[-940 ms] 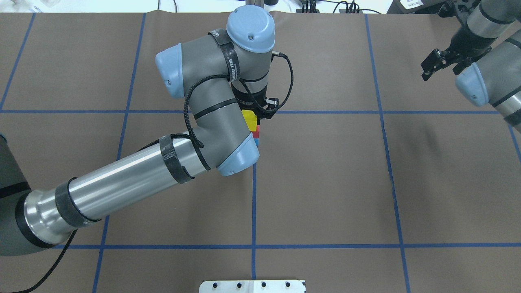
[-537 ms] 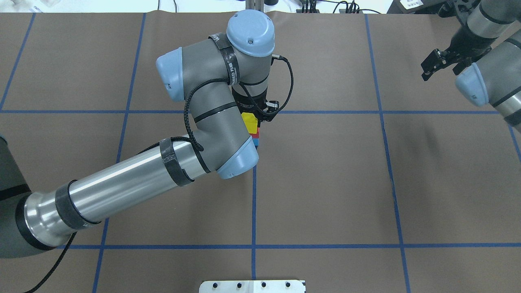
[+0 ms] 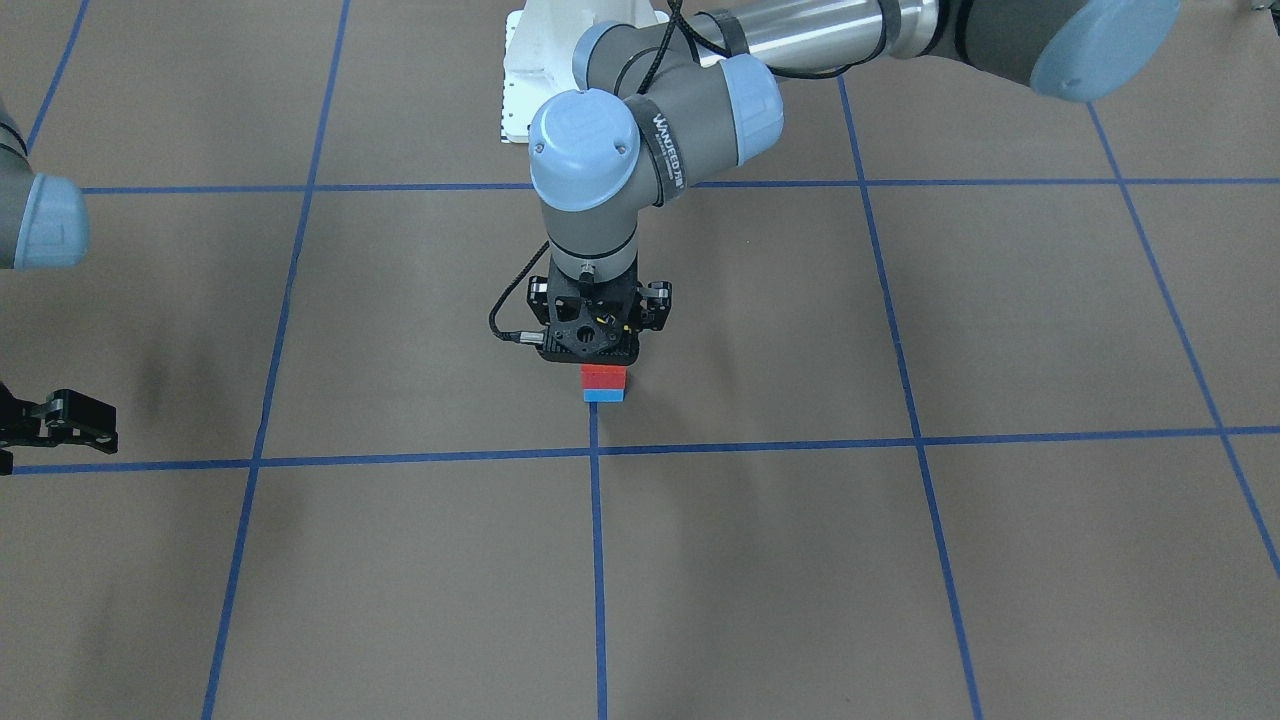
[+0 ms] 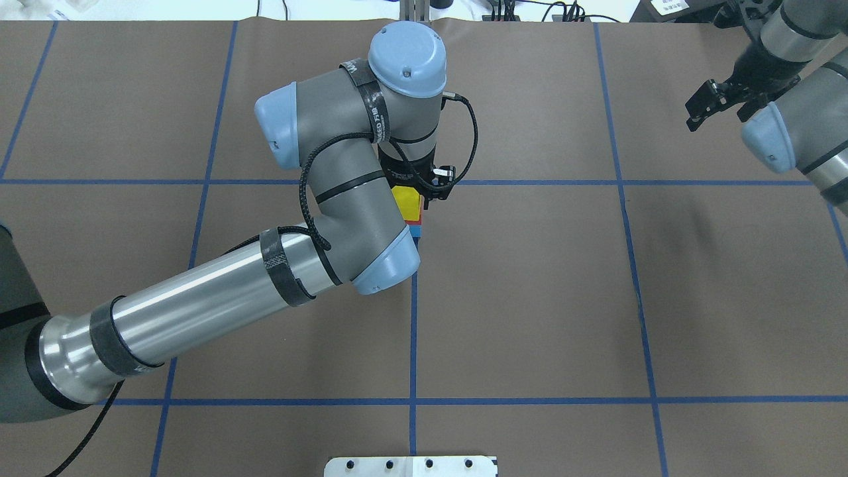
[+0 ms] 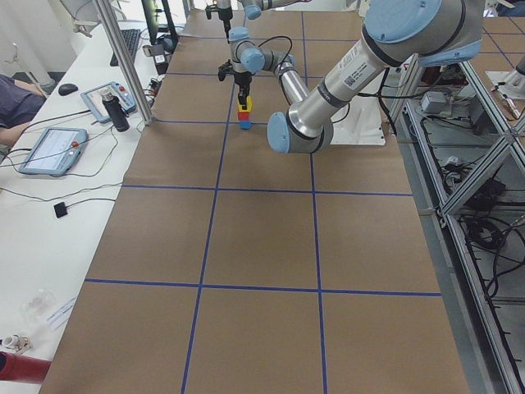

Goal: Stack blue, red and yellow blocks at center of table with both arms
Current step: 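Lower the yellow cube onto the red cube with the left gripper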

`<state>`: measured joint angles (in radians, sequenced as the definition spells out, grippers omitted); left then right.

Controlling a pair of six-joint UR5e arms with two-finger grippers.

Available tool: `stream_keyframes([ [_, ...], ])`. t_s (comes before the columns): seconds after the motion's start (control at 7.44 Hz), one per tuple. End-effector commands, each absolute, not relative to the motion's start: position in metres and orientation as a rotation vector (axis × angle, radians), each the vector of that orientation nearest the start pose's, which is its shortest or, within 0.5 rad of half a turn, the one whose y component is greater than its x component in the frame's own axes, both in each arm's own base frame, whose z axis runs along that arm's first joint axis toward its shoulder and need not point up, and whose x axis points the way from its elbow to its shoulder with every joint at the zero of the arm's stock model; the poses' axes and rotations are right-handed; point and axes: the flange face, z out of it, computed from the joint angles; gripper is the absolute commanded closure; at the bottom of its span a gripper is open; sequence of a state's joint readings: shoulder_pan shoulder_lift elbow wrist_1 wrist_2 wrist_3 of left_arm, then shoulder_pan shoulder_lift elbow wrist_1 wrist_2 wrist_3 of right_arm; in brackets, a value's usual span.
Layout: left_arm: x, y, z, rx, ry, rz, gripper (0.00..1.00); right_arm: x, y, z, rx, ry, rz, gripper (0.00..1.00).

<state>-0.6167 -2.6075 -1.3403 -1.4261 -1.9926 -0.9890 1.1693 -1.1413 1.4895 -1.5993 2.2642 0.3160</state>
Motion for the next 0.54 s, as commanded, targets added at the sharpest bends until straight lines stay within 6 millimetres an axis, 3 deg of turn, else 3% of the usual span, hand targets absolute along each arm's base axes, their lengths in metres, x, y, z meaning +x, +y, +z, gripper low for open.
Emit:
stream_keyframes([
  [0.0,0.575,-0.521,0.103,0.038,0.778,0.108,0.0,-0.195,-0.639,0.455,0.05,-0.753,-0.193,0.01],
  [0.27,0.569,-0.524,0.1,0.042,0.78,0.1,0.0,-0.194,-0.64,0.452,0.054,-0.756,-0.193,0.01],
  [0.4,0.545,-0.54,0.091,0.061,0.796,0.073,0.0,-0.19,-0.64,0.452,0.056,-0.757,-0.189,0.01],
])
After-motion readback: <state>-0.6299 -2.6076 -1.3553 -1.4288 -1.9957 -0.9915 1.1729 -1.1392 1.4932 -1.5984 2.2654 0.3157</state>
